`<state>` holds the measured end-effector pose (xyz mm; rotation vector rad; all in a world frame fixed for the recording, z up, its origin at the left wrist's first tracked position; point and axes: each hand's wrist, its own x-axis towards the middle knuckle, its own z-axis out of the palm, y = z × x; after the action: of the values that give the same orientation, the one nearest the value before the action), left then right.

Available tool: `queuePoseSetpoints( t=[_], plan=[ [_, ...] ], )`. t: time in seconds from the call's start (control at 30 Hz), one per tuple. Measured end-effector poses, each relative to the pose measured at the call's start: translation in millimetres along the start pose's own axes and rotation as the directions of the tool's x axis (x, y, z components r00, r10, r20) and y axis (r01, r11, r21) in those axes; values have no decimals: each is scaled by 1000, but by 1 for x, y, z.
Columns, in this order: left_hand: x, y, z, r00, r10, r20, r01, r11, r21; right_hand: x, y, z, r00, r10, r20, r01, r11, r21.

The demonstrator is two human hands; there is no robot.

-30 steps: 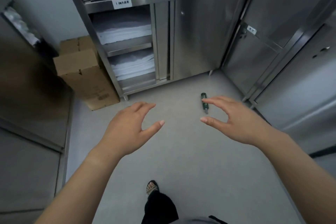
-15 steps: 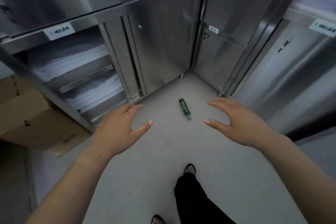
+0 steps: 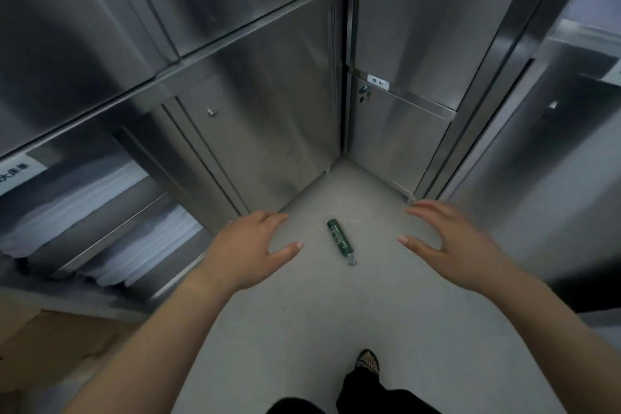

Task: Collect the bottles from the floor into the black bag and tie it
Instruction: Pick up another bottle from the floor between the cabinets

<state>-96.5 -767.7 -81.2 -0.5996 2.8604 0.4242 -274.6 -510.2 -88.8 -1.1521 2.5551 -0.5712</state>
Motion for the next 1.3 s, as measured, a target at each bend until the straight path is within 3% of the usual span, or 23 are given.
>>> queuePoseSetpoints(
  t=[0.23,0.37,0.53,0.67,0.77,0.9,1.03,1.17,1.3],
  plan=[
    [107,-45,3,997,18,81,-20,1000,20,110,11,27,995,72,63,-70,997,-27],
    [187,-81,20,981,97,170,-97,995,-13,163,16,64,989,112,97,-108,993,-44],
    [279,-127,73,931,178,318,-189,982,4,212,44,133,954,264,140,-271,962,31],
    [353,-149,138,943,171,285,-168,985,-35,261,85,208,931,340,137,-348,936,44],
    [398,-152,213,951,170,258,-151,984,-94,299,130,278,932,315,180,-332,940,74],
    [442,-172,355,923,166,346,-139,985,-101,340,202,398,946,227,230,-242,969,40],
    [484,-207,500,893,152,424,-142,988,-55,358,279,529,930,319,181,-335,940,65],
    [530,-243,636,921,125,370,-136,991,4,375,347,658,905,371,208,-388,921,47],
    [554,-269,742,927,71,369,-104,992,70,402,390,739,911,374,175,-389,920,56]
  ],
)
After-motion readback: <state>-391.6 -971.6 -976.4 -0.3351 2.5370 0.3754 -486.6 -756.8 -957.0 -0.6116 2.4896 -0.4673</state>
